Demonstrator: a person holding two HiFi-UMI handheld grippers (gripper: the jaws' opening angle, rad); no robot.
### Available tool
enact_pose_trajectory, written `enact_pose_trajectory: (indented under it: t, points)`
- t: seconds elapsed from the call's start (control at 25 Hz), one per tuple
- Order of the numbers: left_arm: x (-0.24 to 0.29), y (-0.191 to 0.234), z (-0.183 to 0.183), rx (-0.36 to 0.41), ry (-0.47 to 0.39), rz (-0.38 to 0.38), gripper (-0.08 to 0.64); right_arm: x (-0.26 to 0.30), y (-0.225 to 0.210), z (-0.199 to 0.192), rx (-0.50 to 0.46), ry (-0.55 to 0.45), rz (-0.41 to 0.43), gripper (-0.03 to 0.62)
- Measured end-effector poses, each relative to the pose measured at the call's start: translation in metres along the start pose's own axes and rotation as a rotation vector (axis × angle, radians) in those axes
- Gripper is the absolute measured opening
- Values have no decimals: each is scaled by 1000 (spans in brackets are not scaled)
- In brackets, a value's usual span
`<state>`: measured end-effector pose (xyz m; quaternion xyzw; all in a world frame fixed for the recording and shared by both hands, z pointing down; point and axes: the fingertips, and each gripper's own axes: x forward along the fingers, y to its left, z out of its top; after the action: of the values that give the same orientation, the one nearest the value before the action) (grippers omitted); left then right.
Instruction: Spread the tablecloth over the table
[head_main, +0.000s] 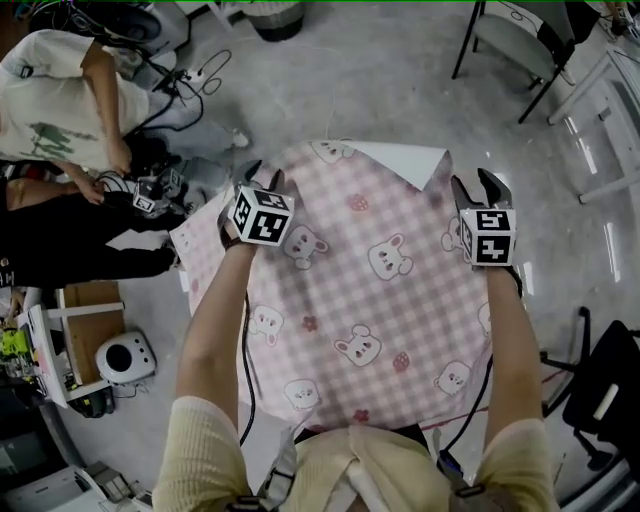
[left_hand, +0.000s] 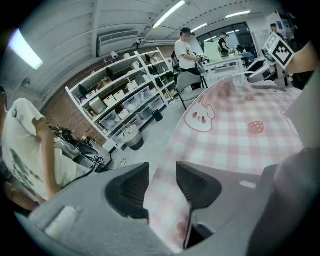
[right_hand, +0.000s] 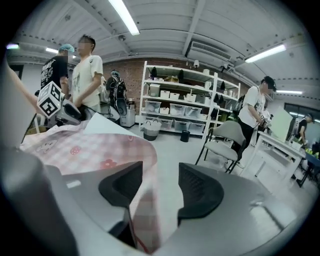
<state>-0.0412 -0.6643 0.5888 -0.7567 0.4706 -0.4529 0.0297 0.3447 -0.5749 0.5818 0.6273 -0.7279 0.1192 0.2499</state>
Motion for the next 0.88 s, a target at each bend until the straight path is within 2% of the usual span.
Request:
enact_pose_trajectory:
  t: [0.2, 0.32, 0.4, 0.56, 0.6, 0.72, 0.88]
  points:
    - [-18, -5, 8, -40, -73, -17, 176, -25, -18, 6, 42, -25, -40, 205]
    - [-36, -10, 16, -20, -137, -4, 107, -43, -21, 8, 28, -29, -47, 173]
    - [-48, -13, 19, -22, -162, -13, 103, -55, -17, 8, 20, -28, -48, 153]
    - [-74, -14, 17, -66, -201, -31, 73, -74, 2, 12, 5, -26, -24, 140]
    - [-81, -14, 17, -73, -215, -34, 40, -80, 8, 15, 3, -31, -18, 137]
    - [-103, -14, 17, -79, -245, -42, 12, -99, 28, 22, 9, -46, 6, 135]
    - [-135, -16, 5, -104, -261, -37, 9, -125, 55, 29, 13, -63, 37, 135]
